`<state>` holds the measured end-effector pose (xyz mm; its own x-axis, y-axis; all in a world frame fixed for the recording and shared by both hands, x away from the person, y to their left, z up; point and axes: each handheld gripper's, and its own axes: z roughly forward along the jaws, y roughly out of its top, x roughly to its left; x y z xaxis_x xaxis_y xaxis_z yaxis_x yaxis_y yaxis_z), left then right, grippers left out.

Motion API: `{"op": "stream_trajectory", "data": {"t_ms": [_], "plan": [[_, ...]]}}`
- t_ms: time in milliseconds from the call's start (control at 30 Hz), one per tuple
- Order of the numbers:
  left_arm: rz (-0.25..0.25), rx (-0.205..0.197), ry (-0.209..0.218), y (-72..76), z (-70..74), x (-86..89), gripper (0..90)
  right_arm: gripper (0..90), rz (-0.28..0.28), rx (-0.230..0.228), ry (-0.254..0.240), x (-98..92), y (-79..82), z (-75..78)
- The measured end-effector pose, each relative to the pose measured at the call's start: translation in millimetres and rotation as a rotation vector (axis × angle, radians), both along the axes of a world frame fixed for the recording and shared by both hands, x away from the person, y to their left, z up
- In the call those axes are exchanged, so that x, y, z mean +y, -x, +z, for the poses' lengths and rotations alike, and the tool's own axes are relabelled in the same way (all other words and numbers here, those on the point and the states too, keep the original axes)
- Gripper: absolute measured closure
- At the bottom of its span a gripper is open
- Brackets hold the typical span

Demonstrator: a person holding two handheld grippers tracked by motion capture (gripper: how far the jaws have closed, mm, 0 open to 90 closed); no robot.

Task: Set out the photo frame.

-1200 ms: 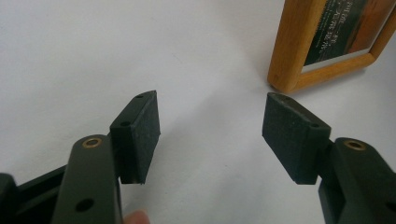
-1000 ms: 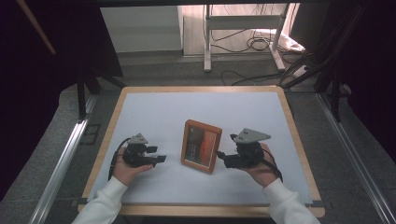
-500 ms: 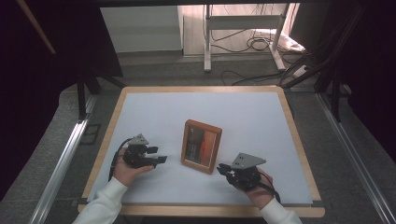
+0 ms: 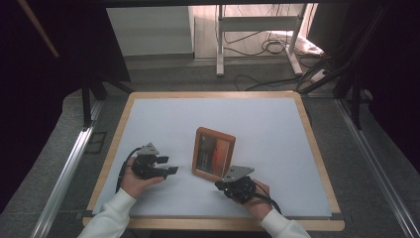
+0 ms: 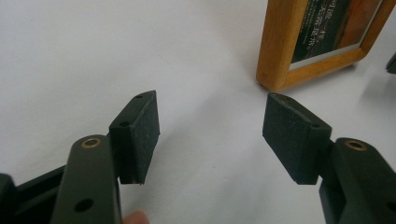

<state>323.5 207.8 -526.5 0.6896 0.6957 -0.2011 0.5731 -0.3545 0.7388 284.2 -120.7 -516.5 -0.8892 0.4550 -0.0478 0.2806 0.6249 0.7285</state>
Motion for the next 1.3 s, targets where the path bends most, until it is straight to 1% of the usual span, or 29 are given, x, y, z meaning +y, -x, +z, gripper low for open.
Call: {"op": "stream_trajectory", "data": {"t_ms": [267, 333, 400, 633, 1033, 1167, 1233, 1300], "plan": [[-0.006, -0.004, -0.007, 0.1, -0.9, -2.4, 35.9, 90.0, -0.036, 0.002, 0.028, -2.8, -8.3, -7.4], [-0.005, -0.005, -0.006, 0.0, -0.9, -2.2, 35.9, 90.0, -0.039, 0.019, 0.015, -4.8, -10.5, -8.2], [-0.005, -0.004, -0.007, -0.2, -1.0, -2.0, 35.8, 90.0, -0.040, 0.013, 0.020, -5.3, -11.0, -8.0], [-0.003, -0.008, -0.009, 1.2, -0.7, -1.0, 35.8, 90.0, -0.054, 0.013, 0.021, -10.3, -14.0, -7.8], [-0.006, -0.006, -0.012, 1.2, -2.0, -3.2, 35.7, 90.0, -0.088, 0.003, 0.015, -20.8, -19.9, -8.0], [-0.008, -0.008, -0.015, 1.7, -2.1, -3.2, 35.5, 90.0, -0.092, 0.001, 0.004, -22.1, -19.3, -7.8], [-0.007, -0.010, -0.016, 2.0, -2.3, -3.4, 35.4, 90.0, -0.090, -0.001, -0.018, -24.2, -17.5, -4.6], [-0.009, -0.010, -0.022, 2.3, -2.2, -3.4, 35.2, 90.0, -0.094, -0.013, -0.037, -28.9, -14.8, 0.5]]}}
